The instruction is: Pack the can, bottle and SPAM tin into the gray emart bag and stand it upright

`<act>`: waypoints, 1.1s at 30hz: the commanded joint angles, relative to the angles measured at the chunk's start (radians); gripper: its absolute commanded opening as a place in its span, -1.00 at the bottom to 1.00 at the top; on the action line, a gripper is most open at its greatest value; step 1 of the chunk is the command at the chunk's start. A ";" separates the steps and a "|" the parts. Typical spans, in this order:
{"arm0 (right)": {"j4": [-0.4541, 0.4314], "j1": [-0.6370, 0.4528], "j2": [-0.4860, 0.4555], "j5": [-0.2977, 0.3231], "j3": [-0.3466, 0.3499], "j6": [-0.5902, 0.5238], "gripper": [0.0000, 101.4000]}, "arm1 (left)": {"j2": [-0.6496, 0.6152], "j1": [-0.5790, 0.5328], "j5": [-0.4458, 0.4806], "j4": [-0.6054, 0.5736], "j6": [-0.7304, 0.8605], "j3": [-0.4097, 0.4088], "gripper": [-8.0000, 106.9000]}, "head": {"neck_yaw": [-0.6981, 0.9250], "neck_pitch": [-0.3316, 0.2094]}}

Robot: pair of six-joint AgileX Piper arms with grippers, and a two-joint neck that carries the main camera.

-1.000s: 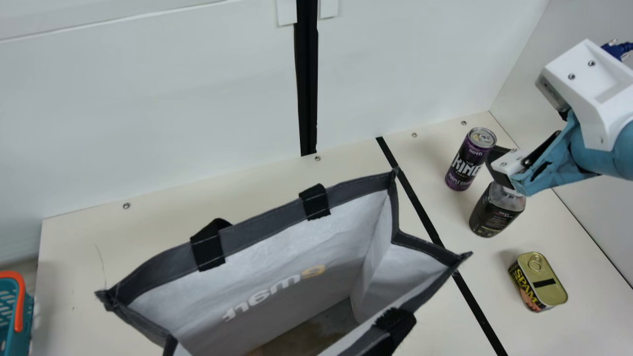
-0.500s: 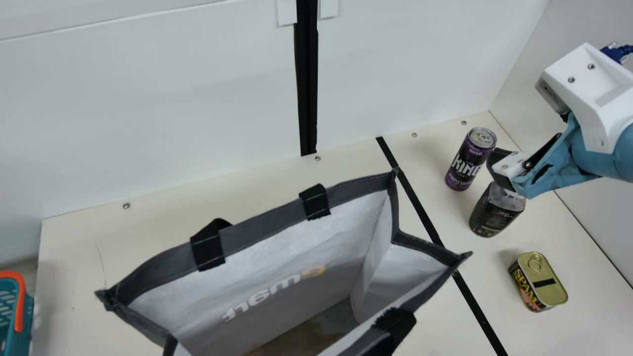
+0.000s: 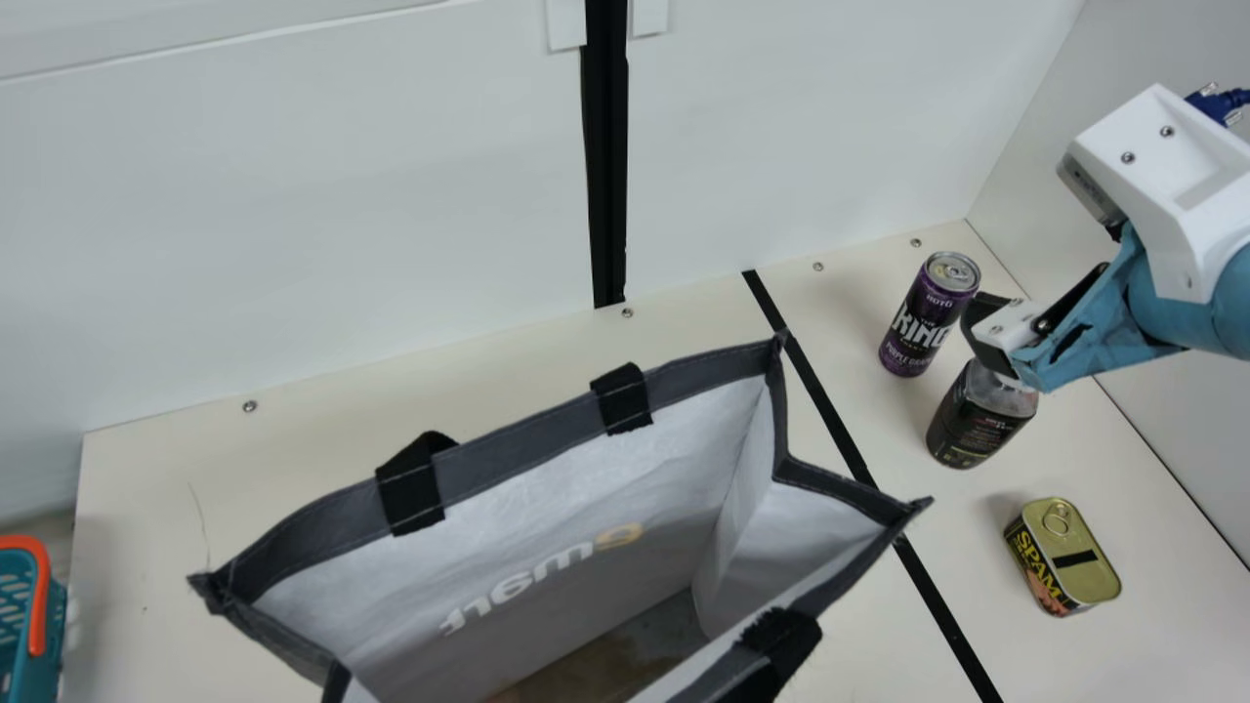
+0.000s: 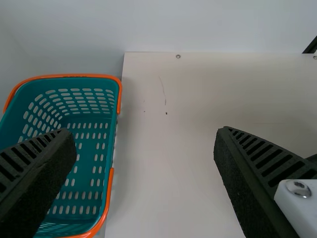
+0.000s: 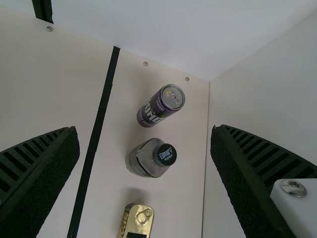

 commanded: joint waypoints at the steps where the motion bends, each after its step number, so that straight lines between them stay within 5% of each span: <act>1: 0.000 0.000 0.000 0.000 0.000 0.000 0.87 | 0.000 0.000 0.000 0.000 0.000 0.000 0.71 | -0.001 -0.023; 14: 0.000 0.000 0.000 0.000 0.000 0.000 0.87 | 0.064 -0.054 -0.031 0.035 -0.004 -0.056 0.71 | -0.001 -0.023; 33: 0.000 0.000 0.000 0.000 0.000 0.000 0.87 | 0.241 -0.270 -0.063 0.183 -0.042 -0.269 0.71 | -0.001 -0.023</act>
